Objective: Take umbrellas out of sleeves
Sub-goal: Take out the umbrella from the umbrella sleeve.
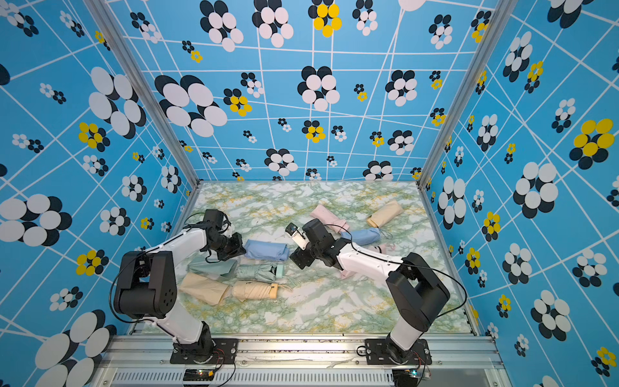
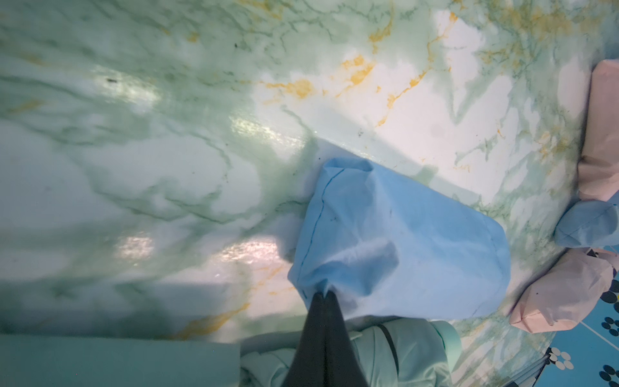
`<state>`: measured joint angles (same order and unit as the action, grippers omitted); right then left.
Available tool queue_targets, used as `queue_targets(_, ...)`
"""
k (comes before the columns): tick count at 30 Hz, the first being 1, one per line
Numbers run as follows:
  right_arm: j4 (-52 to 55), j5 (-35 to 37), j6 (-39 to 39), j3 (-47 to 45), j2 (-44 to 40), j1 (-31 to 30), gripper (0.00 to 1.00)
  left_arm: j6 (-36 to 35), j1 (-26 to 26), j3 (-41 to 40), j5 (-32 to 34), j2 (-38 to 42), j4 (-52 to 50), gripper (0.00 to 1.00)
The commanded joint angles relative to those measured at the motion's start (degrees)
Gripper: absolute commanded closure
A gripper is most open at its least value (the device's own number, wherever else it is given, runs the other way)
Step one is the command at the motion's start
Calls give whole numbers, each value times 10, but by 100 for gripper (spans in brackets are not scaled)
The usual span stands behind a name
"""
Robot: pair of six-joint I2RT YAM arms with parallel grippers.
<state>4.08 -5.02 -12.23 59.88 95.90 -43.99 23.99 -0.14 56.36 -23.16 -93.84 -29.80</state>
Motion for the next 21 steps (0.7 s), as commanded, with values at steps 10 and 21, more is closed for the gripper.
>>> queue_targets(10, 68, -25, -68, 87, 83, 15, 11, -4, 1, -11, 0, 48, -15, 100)
queue_targets(21, 176, -82, -151, 201, 188, 28, 15, -1, 1, -17, -2, 46, -10, 100)
